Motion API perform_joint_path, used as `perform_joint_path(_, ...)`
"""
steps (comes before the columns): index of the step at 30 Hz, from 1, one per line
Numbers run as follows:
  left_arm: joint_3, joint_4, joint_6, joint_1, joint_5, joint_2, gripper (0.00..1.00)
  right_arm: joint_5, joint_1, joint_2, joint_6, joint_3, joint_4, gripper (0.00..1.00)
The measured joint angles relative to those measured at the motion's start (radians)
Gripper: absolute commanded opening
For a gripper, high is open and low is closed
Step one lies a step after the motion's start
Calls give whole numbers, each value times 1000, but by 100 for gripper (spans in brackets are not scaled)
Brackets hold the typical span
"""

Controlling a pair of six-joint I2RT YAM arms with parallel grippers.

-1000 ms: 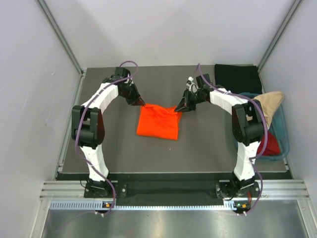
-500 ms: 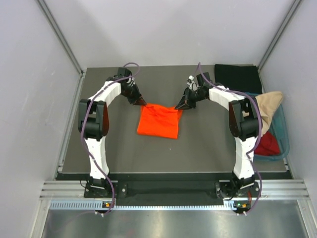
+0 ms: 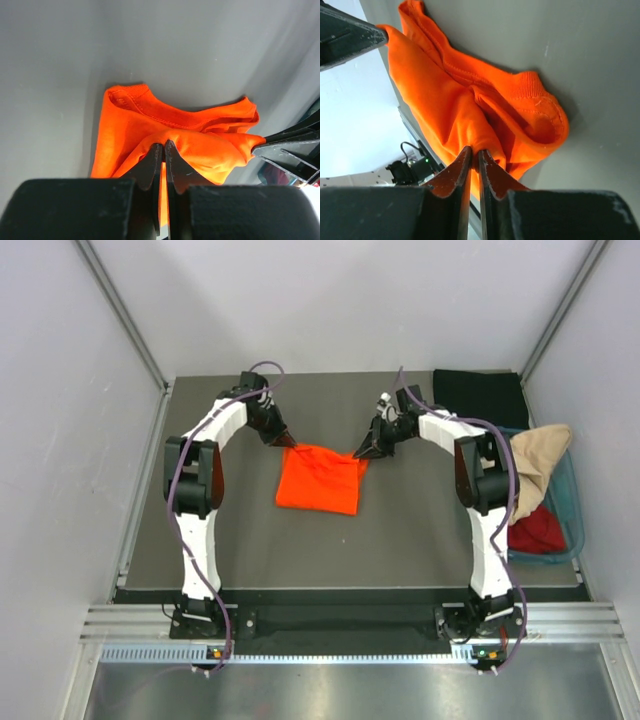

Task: Fold and stack the t-shirts
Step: Fold the tshirt

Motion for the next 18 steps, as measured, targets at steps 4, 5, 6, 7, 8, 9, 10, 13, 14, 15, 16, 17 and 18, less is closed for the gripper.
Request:
perform_joint_path(4,1,-2,0,3,-10,2,5,-8,-2,28,0,45,-12,19)
perform_joint_path(5,2,-2,0,4,-13,3,8,-9,-3,33,0,53,-13,21)
perform_joint_path(6,5,-2,0,5,-17,6,12,-10,-4,37,1,60,-14,23)
perform_joint_path(7,9,-4,2,6,-21,10,23,-10,-5,39,0,64,-15,30)
perform_joint_path(8,15,-6,6,6,-28,16,28,-10,-7,42,2,69,-20,32)
perform_joint_path(9,19,-8,7,7,-39,17,31,-10,-11,45,-1,76,-24,35)
perform_joint_path(10,22,-12,8,8,-54,18,35,-9,-16,50,-3,89,-35,40)
perform_joint_path(13,37,-25,22,10,-105,13,43,15,-38,58,-27,134,-85,51)
perform_joint_path(14,37,-28,25,10,-121,5,45,30,-48,58,-41,157,-109,52)
perform_joint_path(15,37,-35,29,11,-135,-5,45,48,-56,58,-61,180,-134,54)
perform_joint_path(16,36,-42,31,12,-143,-19,45,67,-63,57,-80,202,-152,55)
perform_joint_path(17,24,-38,34,12,-150,-45,44,83,-67,52,-97,214,-164,55)
perform_joint_path(18,6,-38,35,12,-149,-75,43,98,-70,42,-113,214,-173,56)
